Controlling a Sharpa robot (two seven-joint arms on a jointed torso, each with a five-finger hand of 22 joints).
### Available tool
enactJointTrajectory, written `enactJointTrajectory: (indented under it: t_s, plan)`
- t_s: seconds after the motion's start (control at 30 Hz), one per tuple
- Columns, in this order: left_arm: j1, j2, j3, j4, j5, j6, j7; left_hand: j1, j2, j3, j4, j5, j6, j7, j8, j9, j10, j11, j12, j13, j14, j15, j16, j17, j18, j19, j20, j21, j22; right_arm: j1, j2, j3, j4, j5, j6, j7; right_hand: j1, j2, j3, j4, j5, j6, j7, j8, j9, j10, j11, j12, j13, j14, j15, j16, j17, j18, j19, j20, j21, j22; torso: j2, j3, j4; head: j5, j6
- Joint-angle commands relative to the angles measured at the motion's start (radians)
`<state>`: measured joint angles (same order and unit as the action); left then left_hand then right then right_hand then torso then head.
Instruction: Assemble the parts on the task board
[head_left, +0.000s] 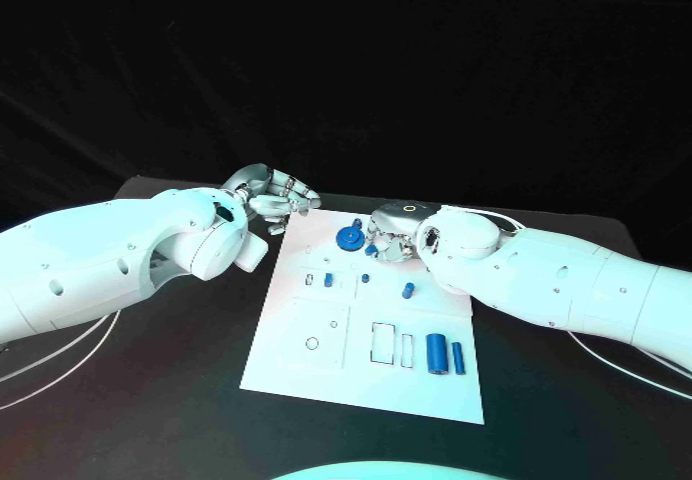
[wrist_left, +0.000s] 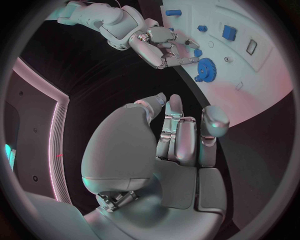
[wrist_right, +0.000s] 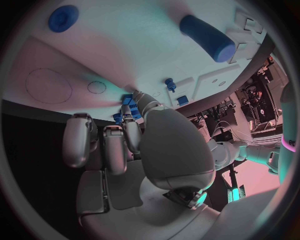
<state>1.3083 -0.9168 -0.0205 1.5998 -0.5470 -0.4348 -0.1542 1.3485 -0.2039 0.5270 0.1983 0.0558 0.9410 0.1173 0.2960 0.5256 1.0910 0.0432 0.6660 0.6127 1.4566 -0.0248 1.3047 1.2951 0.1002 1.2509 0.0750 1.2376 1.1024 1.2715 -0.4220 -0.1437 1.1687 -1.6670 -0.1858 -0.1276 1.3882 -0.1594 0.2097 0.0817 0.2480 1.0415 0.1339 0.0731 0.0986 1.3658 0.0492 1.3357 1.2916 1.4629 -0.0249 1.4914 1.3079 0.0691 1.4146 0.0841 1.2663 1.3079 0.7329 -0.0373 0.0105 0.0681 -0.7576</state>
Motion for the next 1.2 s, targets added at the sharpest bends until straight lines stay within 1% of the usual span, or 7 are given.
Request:
enactJointTrajectory:
  t_s: [0.03,0.33,0.7,0.77,0.97,1.07,1.2]
  plan:
    - [0.000,0.002,0.001,0.002,0.004,0.012,0.004,0.006,0.000,-0.005,0.001,-0.002,-0.003,0.007,-0.001,-0.001,-0.007,0.000,-0.005,-0.001,-0.002,0.003,0.002,0.002,0.010,0.003,0.003,0.002,0.004,-0.009,0.001,-0.008,0.001,-0.040,0.053,-0.010,-0.001,-0.007,-0.007,-0.003,-0.005,0.002,0.003,-0.004,-0.001,-0.001,0.003,-0.002,0.002,0.079,0.006,0.004,0.145,-0.002,0.001,0.004,-0.001,0.108,0.000,-0.0004,-0.0006,0.000,0.000]
    - [0.000,0.002,0.001,0.002,0.004,0.015,0.003,0.006,0.000,-0.005,0.001,-0.002,-0.003,0.007,-0.001,-0.001,-0.007,0.000,-0.005,-0.001,-0.002,0.003,0.003,0.002,0.010,0.003,0.003,0.002,0.004,-0.015,0.002,-0.014,0.001,-0.086,0.045,-0.021,0.011,0.007,-0.004,-0.017,-0.004,0.043,-0.007,0.018,0.007,0.008,-0.004,0.007,0.012,0.078,0.001,0.001,0.141,-0.004,0.008,0.002,0.008,0.115,0.000,0.0001,-0.0008,0.001,-0.003]
    - [0.000,0.002,0.001,0.002,0.004,0.019,0.002,0.006,0.000,-0.006,0.001,-0.002,-0.003,0.006,0.000,-0.002,-0.006,0.000,-0.005,-0.002,-0.001,0.003,0.003,0.002,0.010,0.004,0.003,0.002,0.004,-0.018,0.000,-0.017,0.010,-0.100,0.040,-0.025,0.007,0.019,-0.003,-0.020,0.002,0.068,-0.016,0.031,0.012,0.015,-0.012,0.012,0.017,0.078,-0.005,0.000,0.140,-0.005,0.012,-0.003,0.013,0.119,0.000,-0.0001,-0.0009,0.000,-0.001]
    - [0.000,0.002,0.001,0.002,0.004,0.021,0.002,0.006,0.000,-0.006,0.001,-0.002,-0.003,0.006,0.000,-0.002,-0.006,0.000,-0.005,-0.002,-0.001,0.003,0.003,0.002,0.010,0.004,0.003,0.002,0.004,-0.018,-0.001,-0.018,0.011,-0.101,0.030,-0.025,0.002,0.023,-0.003,-0.019,0.016,0.074,-0.018,0.033,0.012,0.018,-0.015,0.013,0.019,0.078,-0.008,0.000,0.141,-0.005,0.014,-0.006,0.016,0.121,0.000,0.0001,-0.0010,-0.001,-0.001]
    - [0.000,0.002,0.000,0.003,0.004,0.026,0.003,-0.001,-0.001,-0.013,0.007,-0.002,-0.006,0.008,-0.001,-0.007,-0.003,0.001,-0.004,-0.008,0.000,0.004,0.003,0.001,0.010,0.006,0.003,0.001,0.003,-0.019,-0.008,-0.018,0.022,-0.085,-0.022,-0.014,-0.039,0.032,-0.003,0.001,0.128,0.081,-0.024,0.035,0.011,0.028,-0.020,0.018,0.027,0.082,-0.013,0.008,0.154,-0.011,0.028,-0.012,0.039,0.136,0.000,-0.0002,-0.0012,-0.001,0.002]
    - [0.000,0.003,0.000,0.002,0.004,0.030,0.005,-0.009,-0.002,-0.020,0.016,-0.002,-0.017,0.011,-0.008,-0.017,-0.002,0.003,-0.004,-0.014,0.000,0.006,0.002,-0.001,0.010,0.006,0.004,-0.002,0.001,-0.019,-0.014,-0.018,0.031,-0.074,-0.053,-0.005,-0.051,0.033,-0.002,0.008,0.152,0.083,-0.024,0.035,0.011,0.030,-0.021,0.019,0.028,0.083,-0.014,0.012,0.159,-0.013,0.033,-0.013,0.046,0.141,0.000,-0.0001,-0.0008,-0.001,0.004]
    - [0.000,0.004,-0.003,-0.001,0.005,0.037,0.007,-0.017,-0.004,-0.026,0.028,-0.002,-0.025,0.015,-0.017,-0.033,-0.002,0.007,-0.004,-0.023,-0.001,0.008,0.000,-0.004,0.010,0.007,0.006,-0.005,-0.001,-0.019,-0.024,-0.018,0.044,-0.057,-0.098,0.004,-0.064,0.032,-0.002,0.015,0.169,0.087,-0.026,0.037,0.011,0.031,-0.022,0.019,0.029,0.084,-0.015,0.014,0.162,-0.014,0.037,-0.014,0.053,0.145,0.000,-0.0002,-0.0010,-0.002,0.006]
